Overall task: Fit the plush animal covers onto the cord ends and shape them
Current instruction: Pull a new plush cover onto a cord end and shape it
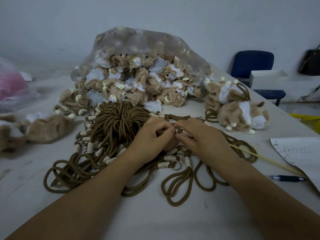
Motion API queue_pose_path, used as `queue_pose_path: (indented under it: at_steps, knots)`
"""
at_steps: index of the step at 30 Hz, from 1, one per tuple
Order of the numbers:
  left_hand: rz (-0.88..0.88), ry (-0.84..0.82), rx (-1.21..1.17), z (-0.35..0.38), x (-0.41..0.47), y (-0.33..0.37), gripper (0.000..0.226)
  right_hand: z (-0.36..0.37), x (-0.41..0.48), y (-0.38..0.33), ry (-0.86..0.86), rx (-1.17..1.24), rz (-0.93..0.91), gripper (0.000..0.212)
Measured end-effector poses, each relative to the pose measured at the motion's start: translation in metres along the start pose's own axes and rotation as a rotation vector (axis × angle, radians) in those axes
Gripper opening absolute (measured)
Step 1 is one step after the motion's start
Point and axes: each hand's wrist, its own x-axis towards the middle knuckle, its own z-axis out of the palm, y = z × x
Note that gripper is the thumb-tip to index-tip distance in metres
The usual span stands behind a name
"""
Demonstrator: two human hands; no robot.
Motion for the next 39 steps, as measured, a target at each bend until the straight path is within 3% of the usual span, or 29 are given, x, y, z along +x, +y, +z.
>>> queue_pose_path:
  at_steps: [7, 10, 14, 27, 34, 39]
  knots:
    - [0.003, -0.014, 0.001, 0.0, 0.001, -0.002, 0.025, -0.002, 0.0, -0.007, 0.095, -0.158, -0.085, 0.028]
    - [-0.003, -0.022, -0.004, 0.001, 0.001, -0.001, 0.027, -0.003, 0.0, -0.01, 0.052, -0.152, -0.042, 0.028]
    - [-0.039, -0.026, -0.023, 0.0, 0.001, 0.0, 0.028, -0.003, 0.0, -0.011, -0.015, -0.176, 0.023, 0.046]
    - [-0.005, -0.043, 0.026, 0.0, 0.002, -0.002, 0.025, 0.004, 0.004, -0.011, -0.09, -0.157, 0.003, 0.032]
    - [-0.028, -0.026, -0.01, 0.0, 0.002, 0.001, 0.022, 0.006, 0.005, -0.013, -0.082, -0.192, -0.015, 0.051]
    - [-0.026, -0.028, -0.022, 0.0, 0.003, -0.001, 0.024, 0.009, 0.006, -0.01, -0.078, -0.189, -0.006, 0.042]
